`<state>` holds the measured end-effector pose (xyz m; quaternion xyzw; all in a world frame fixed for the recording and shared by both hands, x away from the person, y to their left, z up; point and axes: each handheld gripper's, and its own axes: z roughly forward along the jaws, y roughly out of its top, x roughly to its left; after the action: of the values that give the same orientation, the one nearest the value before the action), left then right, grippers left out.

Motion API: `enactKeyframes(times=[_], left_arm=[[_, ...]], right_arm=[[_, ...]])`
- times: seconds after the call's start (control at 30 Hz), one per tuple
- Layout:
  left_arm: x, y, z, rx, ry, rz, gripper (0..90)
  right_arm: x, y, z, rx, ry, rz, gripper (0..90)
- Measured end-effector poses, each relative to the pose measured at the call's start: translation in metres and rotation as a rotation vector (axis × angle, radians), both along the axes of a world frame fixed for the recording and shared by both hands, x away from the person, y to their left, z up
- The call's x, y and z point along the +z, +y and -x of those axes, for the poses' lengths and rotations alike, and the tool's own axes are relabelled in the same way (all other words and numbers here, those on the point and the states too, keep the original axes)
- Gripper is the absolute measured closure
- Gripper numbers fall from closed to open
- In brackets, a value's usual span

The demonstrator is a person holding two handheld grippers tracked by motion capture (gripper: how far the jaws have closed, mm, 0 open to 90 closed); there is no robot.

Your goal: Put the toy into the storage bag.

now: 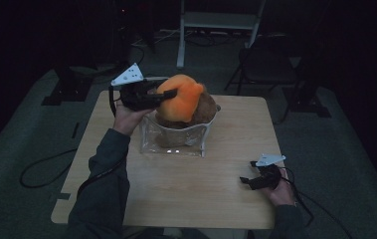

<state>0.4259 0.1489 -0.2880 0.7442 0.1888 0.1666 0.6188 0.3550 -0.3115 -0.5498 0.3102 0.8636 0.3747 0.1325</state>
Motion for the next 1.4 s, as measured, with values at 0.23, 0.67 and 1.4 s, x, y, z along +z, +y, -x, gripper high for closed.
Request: enactKeyframes(times=[0.23, 0.67, 1.4], left_arm=[[-0.001, 0.005, -0.002, 0.015, 0.001, -0.001, 52.4], [-0.004, 0.008, -0.006, 0.031, 0.004, -0.007, 52.4], [-0.009, 0.018, -0.012, 0.05, 0.006, -0.01, 52.4]], right_arm=[[0.0, 0.0, 0.0, 0.0, 0.0, 0.0, 14.0], [0.0, 0.0, 0.0, 0.0, -0.001, 0.0, 14.0], [0.0, 0.0, 0.0, 0.0, -0.001, 0.0, 14.0]])
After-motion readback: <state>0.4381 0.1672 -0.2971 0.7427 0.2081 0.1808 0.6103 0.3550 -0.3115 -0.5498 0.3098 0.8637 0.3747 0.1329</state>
